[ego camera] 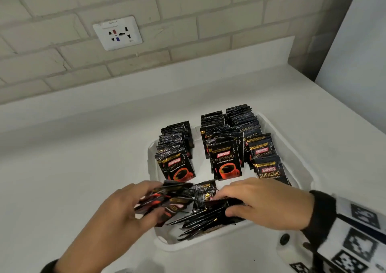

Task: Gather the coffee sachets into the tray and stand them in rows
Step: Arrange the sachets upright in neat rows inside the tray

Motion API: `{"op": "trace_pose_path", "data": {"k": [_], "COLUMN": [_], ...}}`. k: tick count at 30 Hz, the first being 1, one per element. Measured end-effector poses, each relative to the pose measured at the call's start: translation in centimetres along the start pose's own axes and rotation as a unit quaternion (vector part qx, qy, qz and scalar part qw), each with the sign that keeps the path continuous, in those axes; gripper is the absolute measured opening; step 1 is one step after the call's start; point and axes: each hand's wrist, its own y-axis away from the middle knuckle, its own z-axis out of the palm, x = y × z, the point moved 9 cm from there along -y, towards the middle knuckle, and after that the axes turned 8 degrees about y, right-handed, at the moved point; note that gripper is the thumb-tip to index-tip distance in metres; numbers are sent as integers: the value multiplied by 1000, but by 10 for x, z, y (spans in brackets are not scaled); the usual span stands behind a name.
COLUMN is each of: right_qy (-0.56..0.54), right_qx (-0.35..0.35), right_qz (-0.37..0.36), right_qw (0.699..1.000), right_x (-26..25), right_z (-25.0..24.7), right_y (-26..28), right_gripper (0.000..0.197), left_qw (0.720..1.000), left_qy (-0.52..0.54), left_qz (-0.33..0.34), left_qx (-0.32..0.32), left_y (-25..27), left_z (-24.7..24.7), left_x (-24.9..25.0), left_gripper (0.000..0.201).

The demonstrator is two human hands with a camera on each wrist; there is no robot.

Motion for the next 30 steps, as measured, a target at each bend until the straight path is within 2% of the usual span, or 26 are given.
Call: {"op": "trace_pose_path", "data": {"k": [3,5,6,8,12,14,15,17,18,21,24,27,29,30], "right_qy": [2,-7,-18,-34,-50,-48,-35,7,26,48,21,-32,-74,-106], "right_qx": [-8,3,11,14,5,8,2,-18,-26,-20,8,64,106,130], "right_qz": [6,6,5,-3,-23,-29,-38,-56,-63,-62,-55,-50,-36,-25], "right_qw": [1000,1000,1000,999,998,998,999,998,997,997,998,996,991,986], "right_x": [2,2,1,-4,-13,-15,-18,-25,-27,-29,-26,-19,-9,-3], "right_z": [0,-4,-5,-2,5,5,7,15,19,22,13,-6,-18,-25], "right_y": [0,0,1,1,3,5,5,7,7,6,5,6,7,7], "right_gripper": [46,51,52,48,42,55,67,84,87,86,88,86,80,74], "left_qw": [989,970,956,935,898,887,880,856,846,830,816,823,834,838], "left_qy": [123,200,242,296,370,393,407,452,468,497,521,523,511,506], "left_qz": [-13,-32,-37,-31,-27,-30,-32,-33,-38,-52,-71,-88,-97,-105], "left_qx": [86,137,161,193,235,240,243,249,253,247,239,205,183,174], "left_y": [3,5,7,9,10,8,8,6,6,4,3,-3,-7,-9], "left_z": [-17,-28,-32,-38,-41,-37,-35,-31,-29,-21,-14,2,13,19], "left_x": [-7,-15,-18,-26,-41,-46,-47,-48,-48,-49,-52,-46,-40,-37], "left_gripper": [53,40,43,63,71,70,62,25,15,18,15,33,54,57]}}
